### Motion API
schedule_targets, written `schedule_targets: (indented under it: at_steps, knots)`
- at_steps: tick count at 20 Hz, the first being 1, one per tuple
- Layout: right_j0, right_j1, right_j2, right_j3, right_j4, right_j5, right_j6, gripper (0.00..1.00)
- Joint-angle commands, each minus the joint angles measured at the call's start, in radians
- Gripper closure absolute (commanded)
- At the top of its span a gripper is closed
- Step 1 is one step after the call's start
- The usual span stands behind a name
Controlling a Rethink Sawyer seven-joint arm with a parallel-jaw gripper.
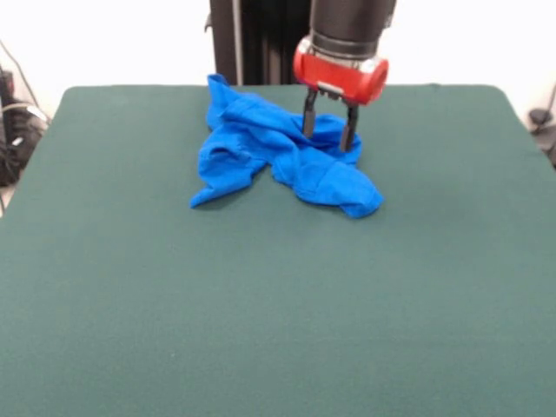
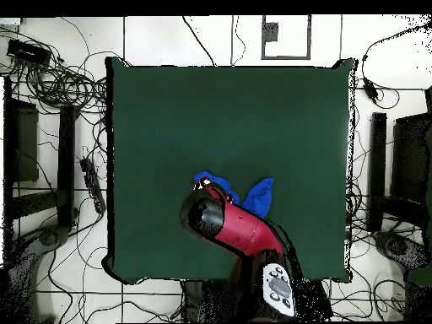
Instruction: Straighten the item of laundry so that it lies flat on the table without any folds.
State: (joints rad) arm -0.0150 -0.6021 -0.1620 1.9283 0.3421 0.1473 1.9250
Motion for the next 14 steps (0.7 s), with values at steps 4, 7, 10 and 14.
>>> schedule_targets:
  at_steps: [4,7,10,14]
  knots:
    - [0.047,0.079,0.034,-0.168,-0.011,0.108,0.103,0.00]
    - [0.044,0.088,0.047,-0.193,-0.036,0.142,0.070,0.00]
    - [0.048,0.111,0.064,-0.206,-0.044,0.113,0.076,0.00]
    - [0.023,0.183,0.118,-0.236,-0.069,0.030,0.067,0.00]
